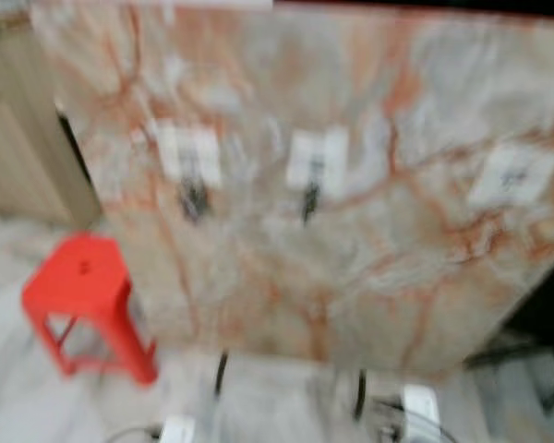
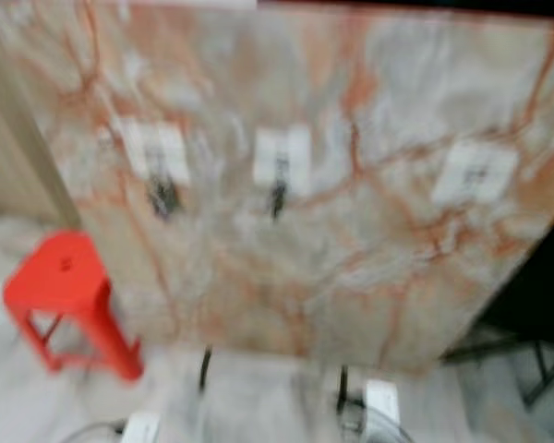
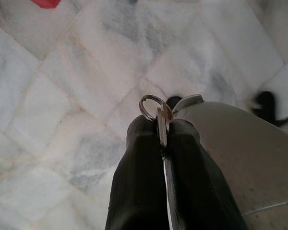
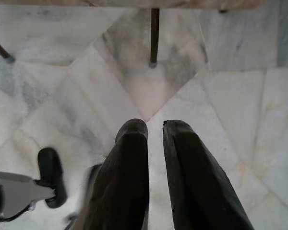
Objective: Hang keys on a hook
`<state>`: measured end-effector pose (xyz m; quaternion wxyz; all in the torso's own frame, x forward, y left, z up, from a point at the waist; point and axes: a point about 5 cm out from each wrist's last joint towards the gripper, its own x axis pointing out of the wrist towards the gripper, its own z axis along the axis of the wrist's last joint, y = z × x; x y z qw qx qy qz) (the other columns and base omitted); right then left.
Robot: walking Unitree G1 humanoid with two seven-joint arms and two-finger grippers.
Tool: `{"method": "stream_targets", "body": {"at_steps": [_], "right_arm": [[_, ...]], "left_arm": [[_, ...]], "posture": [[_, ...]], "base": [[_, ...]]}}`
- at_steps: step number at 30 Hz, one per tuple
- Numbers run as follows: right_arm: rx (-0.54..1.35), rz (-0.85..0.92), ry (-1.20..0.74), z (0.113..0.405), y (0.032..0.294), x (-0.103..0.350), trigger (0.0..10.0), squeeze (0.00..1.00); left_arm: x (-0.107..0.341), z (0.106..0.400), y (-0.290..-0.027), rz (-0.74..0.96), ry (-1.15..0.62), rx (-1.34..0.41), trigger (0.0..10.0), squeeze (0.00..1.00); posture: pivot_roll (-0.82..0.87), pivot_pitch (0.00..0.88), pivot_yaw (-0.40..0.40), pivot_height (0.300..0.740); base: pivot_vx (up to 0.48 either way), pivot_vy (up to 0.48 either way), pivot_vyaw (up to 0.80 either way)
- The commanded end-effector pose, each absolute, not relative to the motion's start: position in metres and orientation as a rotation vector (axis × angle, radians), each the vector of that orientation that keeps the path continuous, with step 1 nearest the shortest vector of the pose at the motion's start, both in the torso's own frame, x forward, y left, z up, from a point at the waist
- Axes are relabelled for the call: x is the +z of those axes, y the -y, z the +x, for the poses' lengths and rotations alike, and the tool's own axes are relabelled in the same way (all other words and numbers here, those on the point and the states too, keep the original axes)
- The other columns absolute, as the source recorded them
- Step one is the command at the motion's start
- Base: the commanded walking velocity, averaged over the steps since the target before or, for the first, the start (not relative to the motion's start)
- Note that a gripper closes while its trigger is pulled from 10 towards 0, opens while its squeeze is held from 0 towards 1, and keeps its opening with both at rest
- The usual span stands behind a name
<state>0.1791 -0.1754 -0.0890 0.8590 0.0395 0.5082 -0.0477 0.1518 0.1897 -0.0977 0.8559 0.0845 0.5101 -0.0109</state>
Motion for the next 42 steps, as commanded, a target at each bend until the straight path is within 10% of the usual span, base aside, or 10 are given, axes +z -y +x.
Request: {"method": "stream_targets", "body": {"at_steps": [1,42], "right_arm": [[-0.124,0.067,-1.071,0.1786,0.1863,-0.0882,10.0,0.00],[-0.115,0.054,-1.070,0.1780,0.1878,-0.0882,10.0,0.00]], "left_arm": [[-0.1014,0.1440,-0.1862,0.179,-1.109,-0.037,10.0,0.00],[-0.1012,0.1433,-0.1879,0.168,-1.094,0.014,10.0,0.00]], "posture": [[0.01,0.000,0.003,0.740],[0.01,0.000,-0.005,0.740]], "base": [[0.000,-0.480,0.00],[0.000,-0.433,0.00]]}}
